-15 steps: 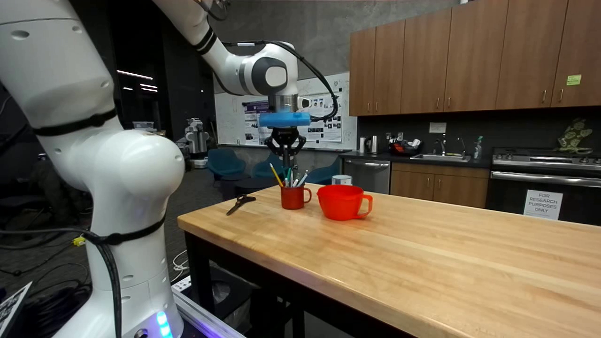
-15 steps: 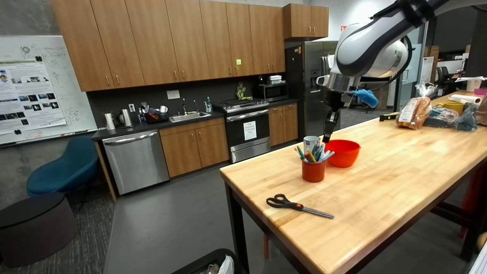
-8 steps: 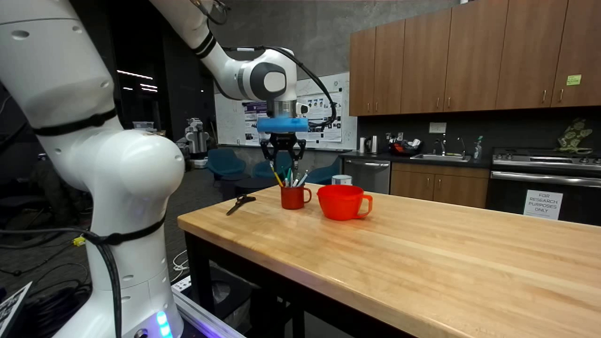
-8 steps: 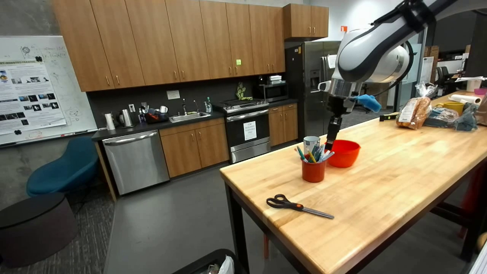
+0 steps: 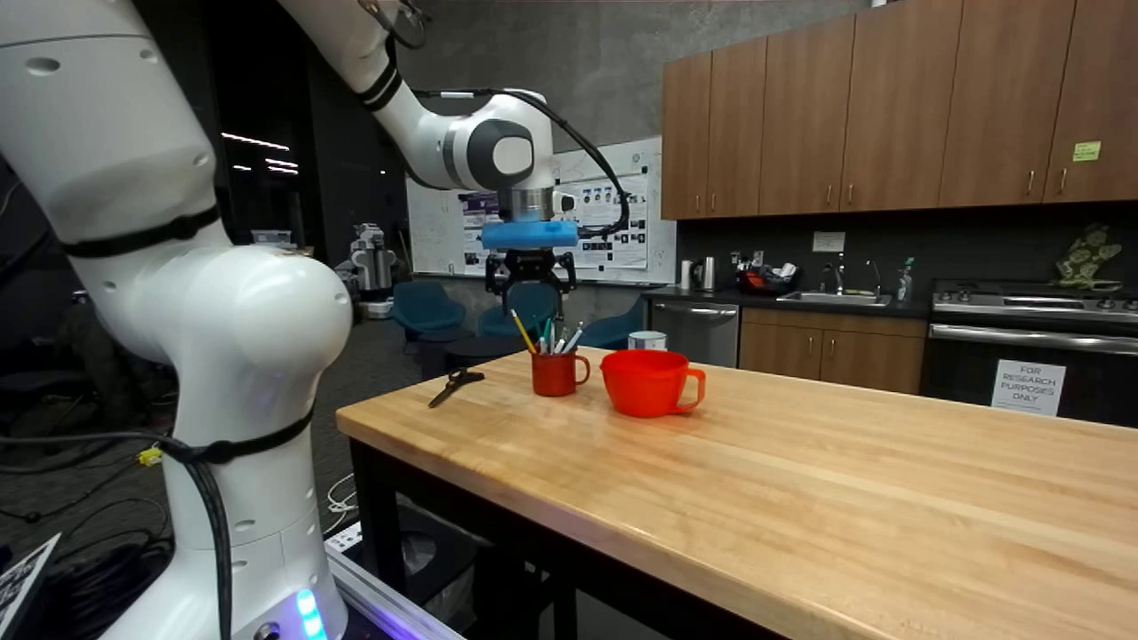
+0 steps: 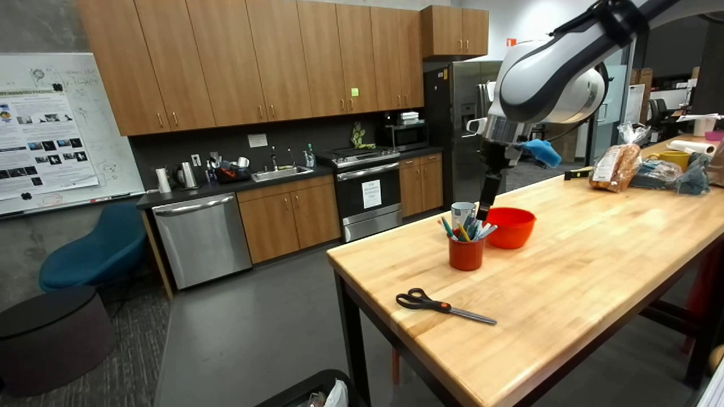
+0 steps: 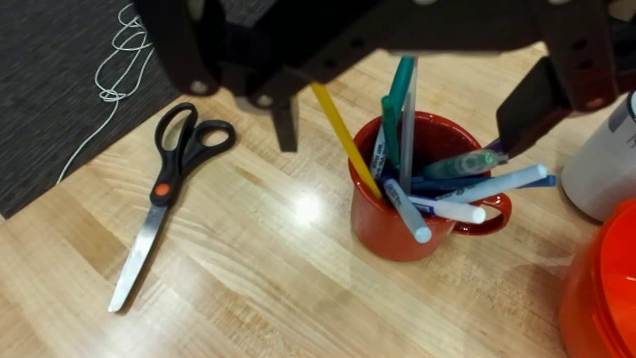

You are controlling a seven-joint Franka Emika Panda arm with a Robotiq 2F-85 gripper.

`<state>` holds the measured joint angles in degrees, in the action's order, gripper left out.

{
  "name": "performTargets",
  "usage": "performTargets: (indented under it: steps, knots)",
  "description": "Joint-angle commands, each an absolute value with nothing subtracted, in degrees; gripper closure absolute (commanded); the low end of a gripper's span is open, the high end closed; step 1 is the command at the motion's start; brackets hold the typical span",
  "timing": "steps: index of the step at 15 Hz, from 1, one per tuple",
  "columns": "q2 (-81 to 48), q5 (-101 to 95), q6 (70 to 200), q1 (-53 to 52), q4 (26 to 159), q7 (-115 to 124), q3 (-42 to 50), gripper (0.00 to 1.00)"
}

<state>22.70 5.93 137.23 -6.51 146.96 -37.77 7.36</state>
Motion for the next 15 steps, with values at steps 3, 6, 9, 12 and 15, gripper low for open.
performTargets:
  steps: [3,6,9,12,15]
  knots:
    - [21.66,6.79,139.18,-8.14,146.65,-38.55,7.02,0.00]
    - [20.57,6.29,140.62,-8.35,146.26,-38.50,6.79,0.03]
    - [19.22,6.17,141.98,-8.43,145.88,-38.86,6.75,0.04]
    - [18.03,6.20,142.93,-8.42,145.44,-39.12,6.63,0.10]
    - [17.00,6.27,143.45,-8.36,144.88,-39.56,6.46,0.43]
